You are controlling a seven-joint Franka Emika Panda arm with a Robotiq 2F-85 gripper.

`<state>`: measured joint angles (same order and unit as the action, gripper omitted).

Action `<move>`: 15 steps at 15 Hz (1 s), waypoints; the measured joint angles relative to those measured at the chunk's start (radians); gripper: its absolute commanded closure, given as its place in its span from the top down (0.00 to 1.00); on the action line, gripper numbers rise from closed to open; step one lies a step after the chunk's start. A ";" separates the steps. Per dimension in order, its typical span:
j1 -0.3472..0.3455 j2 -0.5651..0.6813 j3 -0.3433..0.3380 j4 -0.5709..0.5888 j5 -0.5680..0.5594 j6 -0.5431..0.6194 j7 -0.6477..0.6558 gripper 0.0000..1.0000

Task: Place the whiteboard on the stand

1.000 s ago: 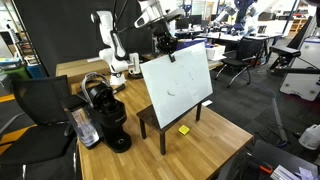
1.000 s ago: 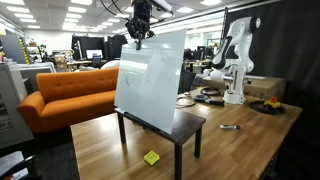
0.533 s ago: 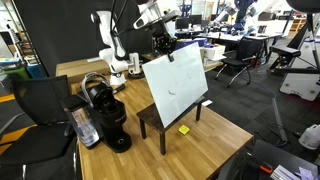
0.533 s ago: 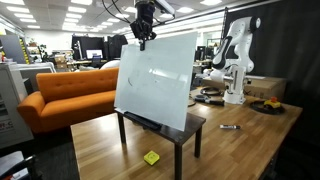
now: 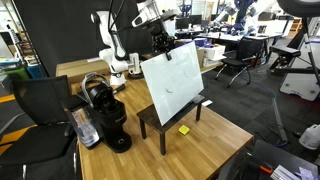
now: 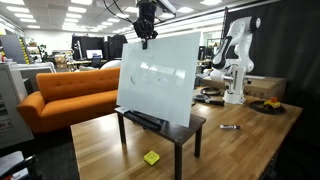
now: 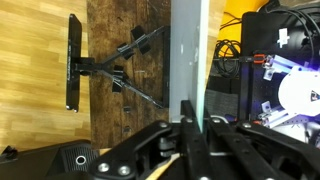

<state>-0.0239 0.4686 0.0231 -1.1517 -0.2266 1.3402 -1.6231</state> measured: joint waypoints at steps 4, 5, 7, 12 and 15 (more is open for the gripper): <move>-0.004 0.017 0.000 0.016 0.003 0.010 -0.003 0.01; -0.006 0.020 0.000 0.017 0.003 0.015 -0.003 0.01; -0.011 0.024 0.000 0.017 0.006 0.029 -0.004 0.01; -0.021 0.041 0.000 0.019 0.040 0.064 -0.005 0.01; -0.023 0.042 0.000 0.019 0.044 0.064 -0.008 0.01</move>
<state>-0.0471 0.5107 0.0227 -1.1329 -0.1827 1.4041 -1.6308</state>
